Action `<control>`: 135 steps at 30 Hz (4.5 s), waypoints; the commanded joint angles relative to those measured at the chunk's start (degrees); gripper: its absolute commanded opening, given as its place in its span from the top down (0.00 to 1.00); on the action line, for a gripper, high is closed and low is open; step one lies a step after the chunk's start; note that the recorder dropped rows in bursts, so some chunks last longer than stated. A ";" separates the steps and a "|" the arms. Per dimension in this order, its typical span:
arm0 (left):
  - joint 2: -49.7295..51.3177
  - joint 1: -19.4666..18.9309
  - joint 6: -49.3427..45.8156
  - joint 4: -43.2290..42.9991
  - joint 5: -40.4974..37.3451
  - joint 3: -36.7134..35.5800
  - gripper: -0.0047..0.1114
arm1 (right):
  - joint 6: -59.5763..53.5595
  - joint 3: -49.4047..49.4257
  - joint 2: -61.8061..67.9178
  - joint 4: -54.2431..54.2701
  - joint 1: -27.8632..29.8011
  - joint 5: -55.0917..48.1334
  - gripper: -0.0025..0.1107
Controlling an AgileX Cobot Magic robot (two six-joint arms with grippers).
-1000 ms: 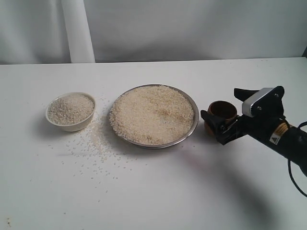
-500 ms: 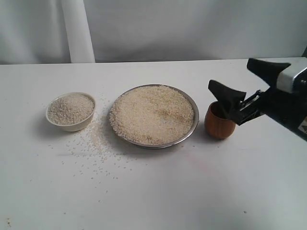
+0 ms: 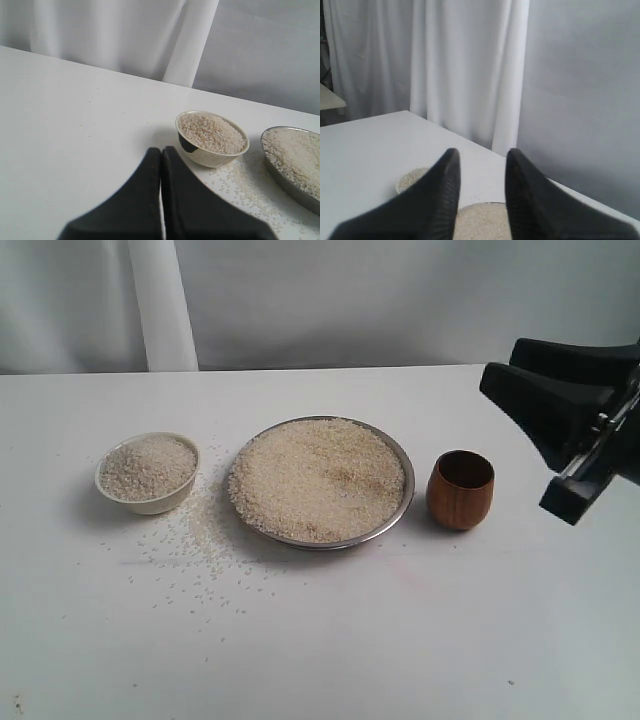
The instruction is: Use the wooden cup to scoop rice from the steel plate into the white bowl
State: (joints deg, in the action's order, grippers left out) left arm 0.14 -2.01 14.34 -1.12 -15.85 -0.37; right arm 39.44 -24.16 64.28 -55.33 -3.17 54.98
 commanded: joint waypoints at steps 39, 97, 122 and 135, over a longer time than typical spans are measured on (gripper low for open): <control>-0.14 0.27 0.22 0.09 0.57 0.37 0.96 | 19.21 1.76 -44.68 -7.66 1.31 -62.12 0.98; -0.14 0.27 0.22 0.09 0.57 0.37 0.96 | -40.81 24.16 -64.28 52.65 4.93 -72.10 0.98; -0.14 0.27 0.22 0.09 0.57 0.37 0.96 | -39.83 24.16 -64.28 53.57 5.05 -73.87 0.98; -0.14 0.27 0.22 0.09 0.57 0.37 0.96 | -39.83 24.16 -64.28 53.57 5.05 -73.87 0.98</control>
State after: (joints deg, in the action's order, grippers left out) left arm 0.14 -2.01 14.34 -1.12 -15.85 -0.37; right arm -0.67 -0.21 0.35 -1.96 2.05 -18.78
